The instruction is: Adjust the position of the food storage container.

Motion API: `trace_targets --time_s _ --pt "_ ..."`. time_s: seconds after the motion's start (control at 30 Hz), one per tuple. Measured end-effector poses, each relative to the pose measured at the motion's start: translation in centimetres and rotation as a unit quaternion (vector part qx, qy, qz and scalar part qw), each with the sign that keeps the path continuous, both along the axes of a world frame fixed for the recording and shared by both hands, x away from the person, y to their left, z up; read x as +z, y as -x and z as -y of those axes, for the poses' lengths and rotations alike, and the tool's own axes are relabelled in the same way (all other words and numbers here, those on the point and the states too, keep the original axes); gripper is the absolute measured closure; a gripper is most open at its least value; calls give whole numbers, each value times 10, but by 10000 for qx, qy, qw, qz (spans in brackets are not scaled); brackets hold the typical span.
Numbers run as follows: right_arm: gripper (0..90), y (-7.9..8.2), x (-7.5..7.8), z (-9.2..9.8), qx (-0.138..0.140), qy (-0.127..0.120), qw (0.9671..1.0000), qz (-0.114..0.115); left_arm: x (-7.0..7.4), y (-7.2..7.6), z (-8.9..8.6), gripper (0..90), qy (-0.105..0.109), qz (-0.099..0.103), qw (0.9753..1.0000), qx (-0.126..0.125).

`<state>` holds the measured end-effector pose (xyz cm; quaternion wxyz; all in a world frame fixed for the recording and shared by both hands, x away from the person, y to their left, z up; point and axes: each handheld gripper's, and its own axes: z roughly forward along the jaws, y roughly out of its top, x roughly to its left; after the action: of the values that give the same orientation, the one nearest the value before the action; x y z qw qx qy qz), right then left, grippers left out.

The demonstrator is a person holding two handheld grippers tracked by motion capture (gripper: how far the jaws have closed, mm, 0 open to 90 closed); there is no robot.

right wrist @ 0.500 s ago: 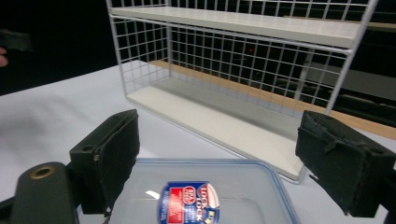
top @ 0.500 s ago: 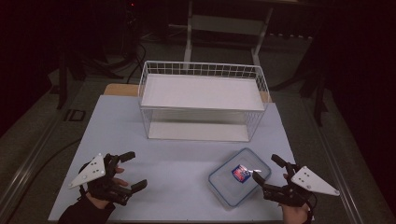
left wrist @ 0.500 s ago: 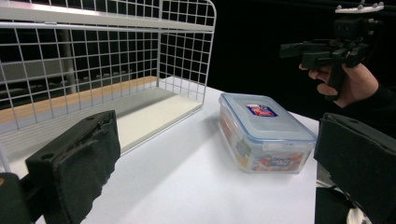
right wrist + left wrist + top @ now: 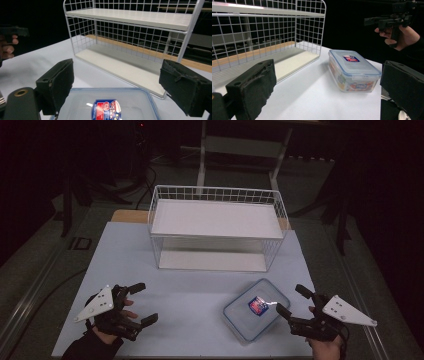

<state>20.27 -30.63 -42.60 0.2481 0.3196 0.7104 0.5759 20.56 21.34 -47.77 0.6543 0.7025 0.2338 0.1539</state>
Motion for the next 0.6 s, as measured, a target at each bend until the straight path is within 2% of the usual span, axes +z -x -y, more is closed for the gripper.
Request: trace_targets --time_s 0.13,0.2,0.27,0.43,0.47,0.5,0.53,0.6 --pt "119 0 3 -1 136 88 9998 -75 -2 -1 2 5 -79 -16 10000 -20" --pt "118 1 3 -1 134 86 9998 -79 -3 -2 2 5 -92 -32 10000 -19" --pt "118 3 6 -3 76 201 9997 -75 -4 -3 2 5 -72 -77 9999 -26" --pt "120 6 6 -6 150 284 9994 -121 -4 -3 3 5 -85 -54 9999 -52" --pt "137 7 5 -6 295 287 9988 -260 -5 -3 4 5 -93 -74 9999 -76" --pt "137 7 5 -6 295 287 9988 -260 -5 -3 4 5 -93 -74 9999 -76" --pt "173 9 2 -6 434 326 9976 -438 -5 -3 4 5 -96 -68 9999 -87" --pt "204 9 1 -6 539 366 9965 -520 -4 -3 4 5 -103 -57 9999 -92"
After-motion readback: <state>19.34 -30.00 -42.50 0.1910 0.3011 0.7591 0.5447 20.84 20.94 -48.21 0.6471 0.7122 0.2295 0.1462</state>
